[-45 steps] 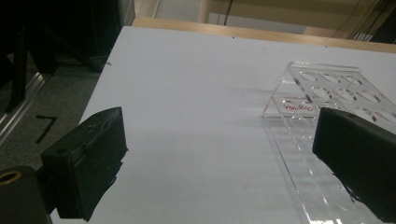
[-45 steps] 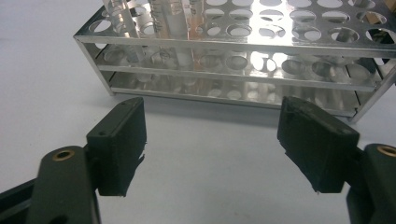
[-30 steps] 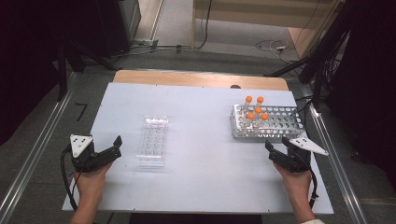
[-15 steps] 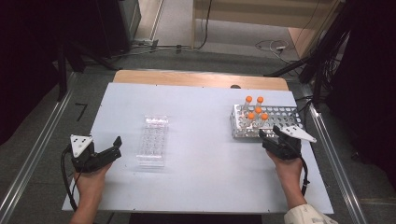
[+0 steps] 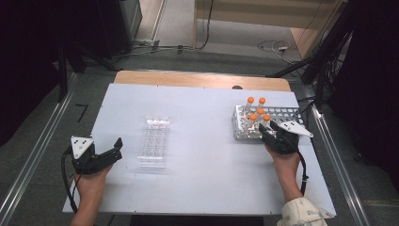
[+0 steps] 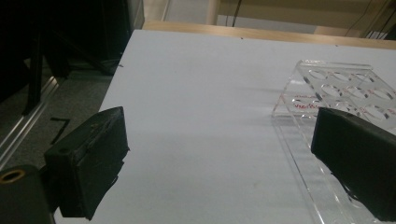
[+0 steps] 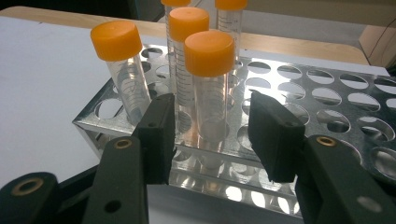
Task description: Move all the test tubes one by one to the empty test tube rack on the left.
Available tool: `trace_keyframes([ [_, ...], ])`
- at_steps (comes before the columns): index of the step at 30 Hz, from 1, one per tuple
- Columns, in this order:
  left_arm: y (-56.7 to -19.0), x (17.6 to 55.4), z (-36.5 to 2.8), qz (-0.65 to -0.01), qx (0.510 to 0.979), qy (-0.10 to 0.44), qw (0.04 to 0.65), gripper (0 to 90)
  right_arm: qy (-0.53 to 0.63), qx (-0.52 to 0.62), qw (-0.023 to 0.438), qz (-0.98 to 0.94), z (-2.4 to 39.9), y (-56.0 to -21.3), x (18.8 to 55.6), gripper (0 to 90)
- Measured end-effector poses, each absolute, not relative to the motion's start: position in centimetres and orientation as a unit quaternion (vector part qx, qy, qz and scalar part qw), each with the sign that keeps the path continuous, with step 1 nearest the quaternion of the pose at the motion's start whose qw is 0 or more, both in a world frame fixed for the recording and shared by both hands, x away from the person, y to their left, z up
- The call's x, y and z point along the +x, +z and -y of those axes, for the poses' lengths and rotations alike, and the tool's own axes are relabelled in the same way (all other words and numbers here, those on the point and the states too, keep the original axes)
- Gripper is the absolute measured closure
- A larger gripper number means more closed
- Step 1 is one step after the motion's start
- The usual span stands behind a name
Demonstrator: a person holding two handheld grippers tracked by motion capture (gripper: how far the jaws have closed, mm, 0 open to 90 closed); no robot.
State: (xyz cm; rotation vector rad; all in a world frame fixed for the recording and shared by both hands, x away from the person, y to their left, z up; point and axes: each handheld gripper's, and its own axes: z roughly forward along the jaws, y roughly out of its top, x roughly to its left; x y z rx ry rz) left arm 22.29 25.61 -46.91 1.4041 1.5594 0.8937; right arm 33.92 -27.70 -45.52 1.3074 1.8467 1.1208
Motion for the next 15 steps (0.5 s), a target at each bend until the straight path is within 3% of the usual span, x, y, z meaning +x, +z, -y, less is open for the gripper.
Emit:
trace_keyframes([
  [15,-46.9,22.2,-25.7,-0.622,0.560,0.357,0.414,4.5,0.420,0.491,0.307,-0.699,27.2,-45.8,35.0,55.8],
])
